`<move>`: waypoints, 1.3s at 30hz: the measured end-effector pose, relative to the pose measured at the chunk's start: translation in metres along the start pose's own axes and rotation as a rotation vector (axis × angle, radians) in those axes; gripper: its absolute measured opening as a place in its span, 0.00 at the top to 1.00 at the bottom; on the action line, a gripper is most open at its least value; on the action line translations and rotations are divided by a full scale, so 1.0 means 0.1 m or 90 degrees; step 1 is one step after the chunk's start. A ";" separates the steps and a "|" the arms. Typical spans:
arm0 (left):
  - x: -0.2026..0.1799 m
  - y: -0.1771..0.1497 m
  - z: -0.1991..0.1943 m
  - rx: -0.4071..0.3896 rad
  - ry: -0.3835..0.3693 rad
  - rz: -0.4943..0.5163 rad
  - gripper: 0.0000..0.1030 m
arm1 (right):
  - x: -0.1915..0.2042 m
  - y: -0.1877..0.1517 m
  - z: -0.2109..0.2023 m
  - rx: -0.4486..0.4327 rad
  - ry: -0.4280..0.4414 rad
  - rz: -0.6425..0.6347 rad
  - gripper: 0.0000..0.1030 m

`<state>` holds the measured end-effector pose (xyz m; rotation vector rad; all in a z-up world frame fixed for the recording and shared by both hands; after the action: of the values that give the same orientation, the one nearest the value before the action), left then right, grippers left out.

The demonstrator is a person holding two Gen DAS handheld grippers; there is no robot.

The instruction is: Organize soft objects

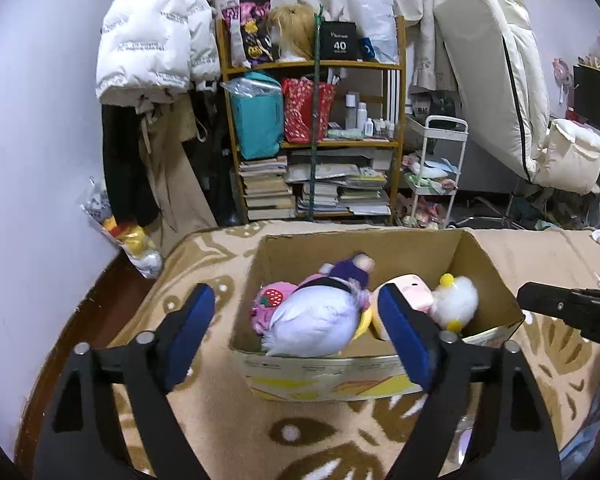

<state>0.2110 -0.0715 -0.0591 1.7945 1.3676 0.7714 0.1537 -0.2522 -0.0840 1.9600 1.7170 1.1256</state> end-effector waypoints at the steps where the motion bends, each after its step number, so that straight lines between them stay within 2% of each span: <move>1: 0.01 -0.01 -0.03 -0.002 -0.001 0.004 0.18 | 0.00 -0.01 0.00 0.002 -0.002 -0.002 0.98; 4: 0.04 -0.03 -0.13 -0.003 0.004 0.012 0.17 | 0.01 -0.04 0.00 0.005 -0.014 -0.009 0.92; 7: 0.05 -0.04 -0.27 -0.012 0.012 0.021 0.11 | 0.02 -0.08 -0.02 0.013 -0.014 -0.007 0.91; 8: 0.05 -0.04 -0.33 -0.016 0.017 0.024 0.09 | 0.01 -0.09 -0.03 0.013 -0.015 -0.005 0.87; 10: 0.06 -0.05 -0.46 -0.025 0.023 0.031 0.06 | -0.01 -0.11 -0.05 0.013 -0.021 0.001 0.65; 11: 0.07 -0.06 -0.52 -0.028 0.026 0.033 0.06 | -0.02 -0.13 -0.07 0.011 -0.030 0.005 0.44; 12: 0.09 -0.07 -0.60 -0.031 0.029 0.034 0.05 | -0.03 -0.14 -0.09 0.007 -0.038 0.008 0.33; 17: 0.16 -0.10 -0.96 -0.047 0.026 0.021 0.02 | -0.07 -0.22 -0.10 0.024 -0.050 0.024 0.20; 28: 0.19 -0.18 -1.48 -0.087 0.041 0.040 0.01 | -0.11 -0.53 0.05 0.101 -0.072 0.029 0.18; 33: 0.19 -0.25 -1.47 -0.085 0.044 0.048 0.01 | -0.13 -0.72 0.20 0.161 -0.095 0.019 0.18; 39: 0.20 -0.41 -1.31 -0.056 0.042 0.055 0.01 | -0.15 -1.05 0.44 0.247 -0.109 0.016 0.18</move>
<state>0.0875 -0.0203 -0.0210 1.7823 1.2858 0.9302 0.1119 -0.2295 -0.1884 2.2284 1.9309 0.6396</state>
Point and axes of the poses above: each gripper's, at about its wrist camera, not at the fingertips, and z roughly the way its jaws point, x to its left, y to its top, the point moved 8 cm from there along z, roughly the way its jaws point, and after that the axes turned 2 degrees about -z, right-handed, at the moved point
